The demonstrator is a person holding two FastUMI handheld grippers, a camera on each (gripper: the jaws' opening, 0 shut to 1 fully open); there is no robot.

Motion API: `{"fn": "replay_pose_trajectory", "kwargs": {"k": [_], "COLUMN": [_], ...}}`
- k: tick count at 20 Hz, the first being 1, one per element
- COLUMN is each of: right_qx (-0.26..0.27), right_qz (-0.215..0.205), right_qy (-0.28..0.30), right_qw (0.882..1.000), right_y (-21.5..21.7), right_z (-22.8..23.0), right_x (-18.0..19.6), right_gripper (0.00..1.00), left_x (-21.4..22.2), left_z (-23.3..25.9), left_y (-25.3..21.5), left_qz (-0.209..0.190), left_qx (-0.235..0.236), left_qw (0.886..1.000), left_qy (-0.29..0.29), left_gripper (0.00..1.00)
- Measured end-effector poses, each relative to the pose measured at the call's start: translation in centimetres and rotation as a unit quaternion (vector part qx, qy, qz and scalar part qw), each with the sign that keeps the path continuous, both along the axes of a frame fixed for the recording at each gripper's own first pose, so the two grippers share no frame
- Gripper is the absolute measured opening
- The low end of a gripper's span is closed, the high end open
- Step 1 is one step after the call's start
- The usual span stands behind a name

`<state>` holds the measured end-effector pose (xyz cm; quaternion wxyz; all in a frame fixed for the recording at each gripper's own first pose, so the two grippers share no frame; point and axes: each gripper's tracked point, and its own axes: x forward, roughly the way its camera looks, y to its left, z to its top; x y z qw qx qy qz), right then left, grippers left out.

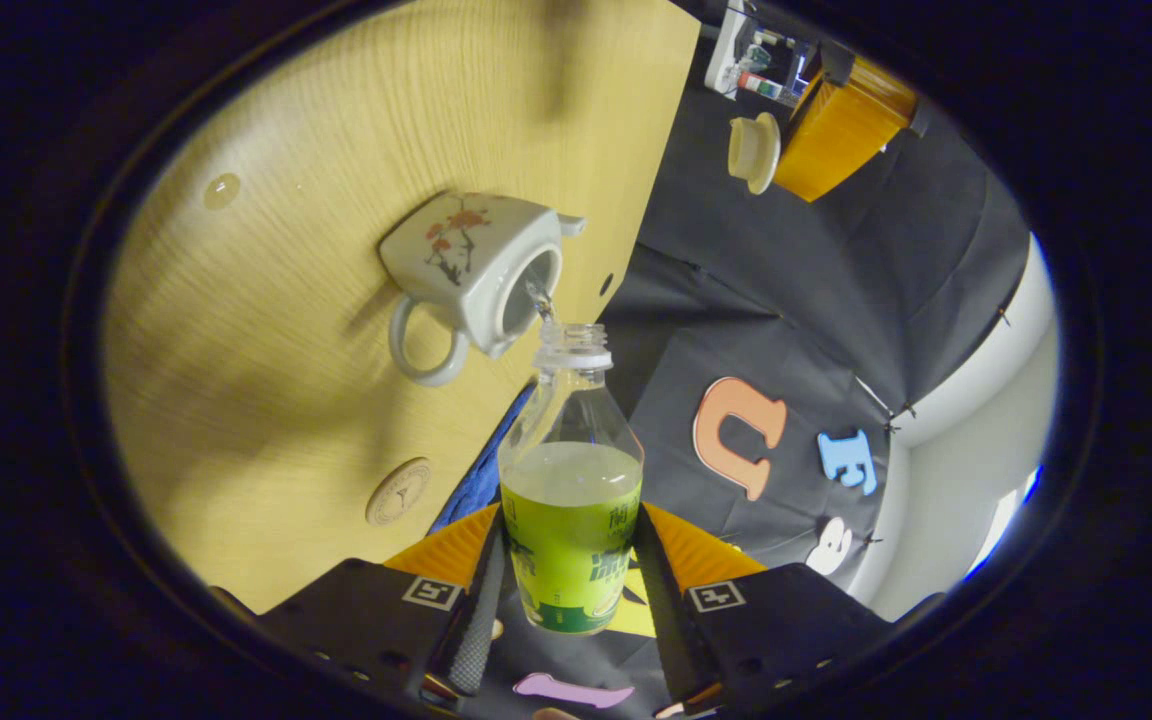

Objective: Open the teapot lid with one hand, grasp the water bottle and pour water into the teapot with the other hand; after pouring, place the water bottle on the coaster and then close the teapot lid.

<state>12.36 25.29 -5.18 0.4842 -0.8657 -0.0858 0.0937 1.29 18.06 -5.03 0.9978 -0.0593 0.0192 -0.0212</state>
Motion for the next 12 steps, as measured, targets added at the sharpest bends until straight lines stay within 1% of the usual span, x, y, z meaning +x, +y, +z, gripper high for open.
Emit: {"fn": "replay_pose_trajectory", "kwargs": {"k": [1,4,5,7,10,12], "right_qx": [-0.006,-0.021,-0.025,-0.035,-0.047,-0.054], "right_qz": [0.003,0.012,0.013,0.014,0.015,0.016], "right_qy": [-0.004,-0.012,-0.014,-0.018,-0.02,-0.021], "right_qw": [1.0,1.0,1.0,0.999,0.999,0.998], "right_y": [0.2,0.8,0.9,1.0,1.1,1.1], "right_z": [0.2,0.7,0.9,1.1,1.3,1.1], "right_x": [-0.1,-0.2,-0.3,-0.2,-0.2,-0.4], "right_gripper": [0.69,0.67,0.69,0.67,0.69,0.67], "left_x": [0.0,0.1,0.1,0.1,0.0,0.0], "left_z": [0.0,0.0,0.0,0.0,0.0,-0.1], "left_y": [0.0,0.1,0.1,0.1,0.1,0.1], "left_qz": [0.0,0.001,0.0,0.0,-0.001,-0.001], "left_qx": [0.0,-0.001,-0.001,-0.001,0.0,0.0], "left_qw": [1.0,1.0,1.0,1.0,1.0,1.0], "left_qy": [-0.001,0.0,0.001,0.0,0.0,-0.001], "left_gripper": [0.03,0.03,0.03,0.03,0.03,0.03]}}
